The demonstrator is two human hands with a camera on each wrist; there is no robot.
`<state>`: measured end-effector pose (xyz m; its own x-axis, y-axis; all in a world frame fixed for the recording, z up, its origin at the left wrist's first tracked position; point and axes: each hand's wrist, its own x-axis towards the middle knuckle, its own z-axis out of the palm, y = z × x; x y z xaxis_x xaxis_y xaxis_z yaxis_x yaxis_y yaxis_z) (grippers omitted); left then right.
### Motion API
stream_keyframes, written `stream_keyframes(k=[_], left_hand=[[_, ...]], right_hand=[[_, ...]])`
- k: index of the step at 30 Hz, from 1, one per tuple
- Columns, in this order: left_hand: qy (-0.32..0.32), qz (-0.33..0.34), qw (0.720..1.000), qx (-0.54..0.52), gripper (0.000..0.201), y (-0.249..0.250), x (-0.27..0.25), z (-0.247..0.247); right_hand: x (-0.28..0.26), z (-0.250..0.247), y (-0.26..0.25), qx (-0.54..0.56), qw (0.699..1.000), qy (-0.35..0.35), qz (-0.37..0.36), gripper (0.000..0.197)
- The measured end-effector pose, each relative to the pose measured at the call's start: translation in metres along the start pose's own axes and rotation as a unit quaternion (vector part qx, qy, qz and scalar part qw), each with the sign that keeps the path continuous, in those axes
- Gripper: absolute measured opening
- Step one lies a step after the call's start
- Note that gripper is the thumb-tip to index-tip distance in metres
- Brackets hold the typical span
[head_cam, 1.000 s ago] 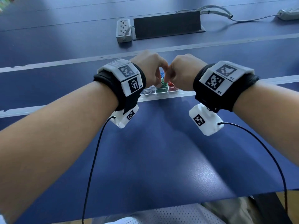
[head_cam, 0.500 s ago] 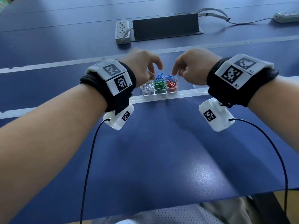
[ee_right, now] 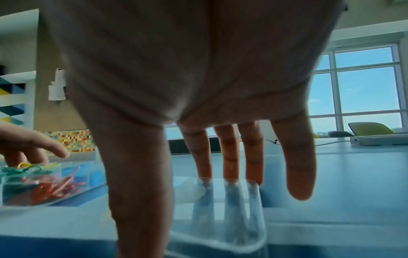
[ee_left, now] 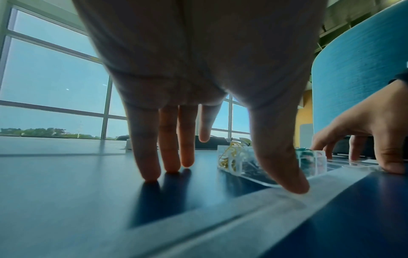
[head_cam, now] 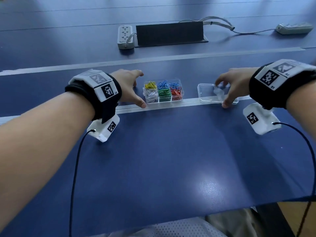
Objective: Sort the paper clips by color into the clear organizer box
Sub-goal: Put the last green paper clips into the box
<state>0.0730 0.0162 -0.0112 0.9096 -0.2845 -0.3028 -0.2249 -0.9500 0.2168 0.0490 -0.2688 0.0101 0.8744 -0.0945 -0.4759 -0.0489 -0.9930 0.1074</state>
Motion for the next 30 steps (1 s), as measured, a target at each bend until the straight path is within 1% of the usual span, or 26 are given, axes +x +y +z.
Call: stream_keyframes(k=[2,4,6,8,11,13,16,17,21,26,30], left_hand=[[-0.012,0.0,1.0,0.008,0.104,0.001,0.003,-0.002],[-0.014,0.001,1.0,0.013,0.097,0.001,0.005,-0.003],[-0.009,0.005,1.0,0.013,0.091,-0.001,0.006,-0.002],[-0.002,0.008,1.0,0.016,0.089,-0.002,0.006,0.0],[0.006,0.008,1.0,0.029,0.087,-0.003,0.008,0.001],[0.004,0.006,0.999,0.036,0.086,-0.003,0.009,0.001],[0.001,0.007,0.999,0.036,0.079,-0.003,0.01,0.001],[0.002,0.007,0.999,0.035,0.079,-0.004,0.01,0.001],[0.009,0.01,1.0,0.026,0.094,-0.004,0.01,0.002],[0.003,0.007,1.0,0.022,0.093,-0.005,0.01,0.0],[-0.016,-0.006,0.999,0.04,0.095,-0.001,0.013,-0.001]], right_hand=[[0.001,-0.003,-0.001,0.013,1.0,0.008,-0.004,0.078],[0.0,-0.01,-0.006,0.026,0.999,0.038,-0.017,0.078],[-0.001,-0.019,-0.017,0.045,0.995,0.074,-0.046,0.079],[-0.005,-0.027,-0.035,0.073,0.989,0.095,-0.086,0.078],[-0.005,-0.032,-0.069,0.085,0.981,0.096,-0.149,0.079],[-0.002,-0.031,-0.088,0.066,0.979,0.091,-0.171,0.078],[0.004,-0.027,-0.103,0.044,0.979,0.079,-0.18,0.077],[0.006,-0.027,-0.105,0.04,0.98,0.073,-0.18,0.077],[0.01,-0.024,-0.107,0.042,0.981,0.065,-0.18,0.075],[0.013,-0.023,-0.105,0.049,0.981,0.069,-0.174,0.075],[0.015,-0.023,-0.105,0.048,0.982,0.072,-0.168,0.075]])
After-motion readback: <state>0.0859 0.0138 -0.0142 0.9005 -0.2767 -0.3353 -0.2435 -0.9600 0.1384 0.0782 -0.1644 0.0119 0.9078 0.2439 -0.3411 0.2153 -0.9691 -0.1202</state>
